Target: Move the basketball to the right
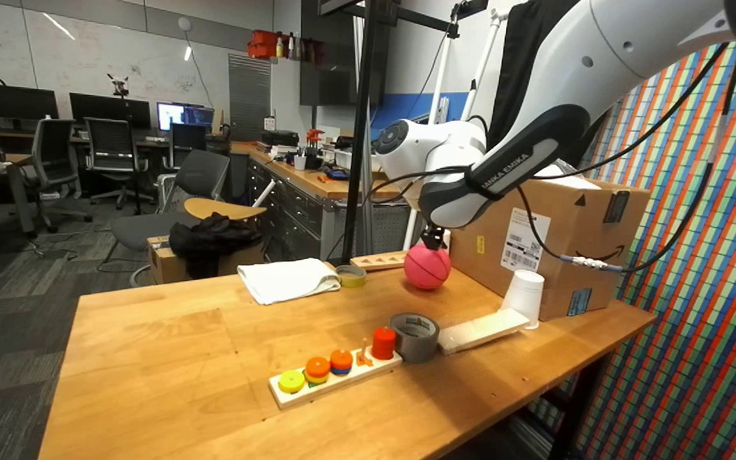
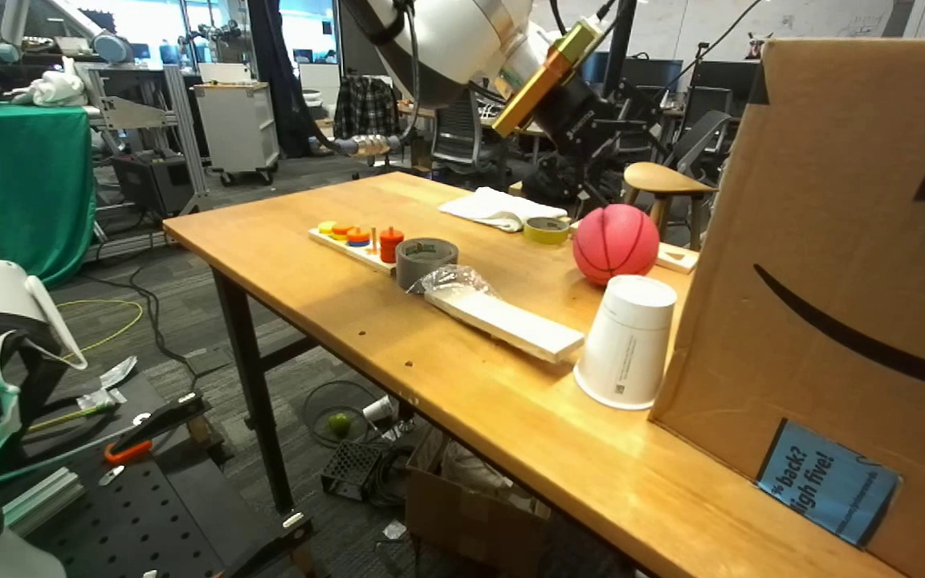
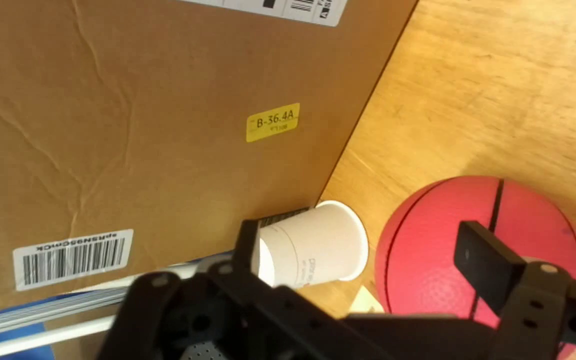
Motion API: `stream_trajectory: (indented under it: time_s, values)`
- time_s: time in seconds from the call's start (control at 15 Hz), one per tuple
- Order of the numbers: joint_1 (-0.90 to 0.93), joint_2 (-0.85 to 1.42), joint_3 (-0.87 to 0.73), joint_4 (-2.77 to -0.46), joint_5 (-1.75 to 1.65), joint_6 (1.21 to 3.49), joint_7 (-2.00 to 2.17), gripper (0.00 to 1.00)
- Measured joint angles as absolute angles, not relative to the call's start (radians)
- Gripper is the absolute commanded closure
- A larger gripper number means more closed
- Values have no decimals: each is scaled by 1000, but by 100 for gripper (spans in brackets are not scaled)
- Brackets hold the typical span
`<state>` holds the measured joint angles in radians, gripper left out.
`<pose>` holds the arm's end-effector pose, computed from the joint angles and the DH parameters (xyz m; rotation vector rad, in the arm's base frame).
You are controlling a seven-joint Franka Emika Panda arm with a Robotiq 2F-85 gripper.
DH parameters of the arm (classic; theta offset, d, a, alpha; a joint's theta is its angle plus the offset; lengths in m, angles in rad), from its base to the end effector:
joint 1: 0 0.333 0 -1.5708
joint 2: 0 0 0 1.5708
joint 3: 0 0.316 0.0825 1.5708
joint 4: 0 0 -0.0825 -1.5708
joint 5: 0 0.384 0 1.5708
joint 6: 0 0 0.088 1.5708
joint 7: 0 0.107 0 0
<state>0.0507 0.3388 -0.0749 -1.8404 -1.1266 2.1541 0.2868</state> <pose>0.6428 -0.0490 0.3632 2.1649 0.4141 0.1146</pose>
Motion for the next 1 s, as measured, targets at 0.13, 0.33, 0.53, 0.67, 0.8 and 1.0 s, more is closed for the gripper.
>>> stream_trajectory:
  time_s: [0.13, 0.33, 0.53, 0.67, 0.8, 1.0]
  values:
    - [67, 292, -49, -1892, -1127, 2145, 300, 0]
    - [79, 239, -9, -1956, -1127, 2145, 311, 0]
    - [94, 215, 32, -1986, -1126, 2145, 314, 0]
    - [108, 214, 57, -1990, -1124, 2145, 314, 0]
    - [125, 216, 79, -1995, -1122, 2144, 314, 0]
    - [146, 229, 98, -2000, -1120, 2128, 314, 0]
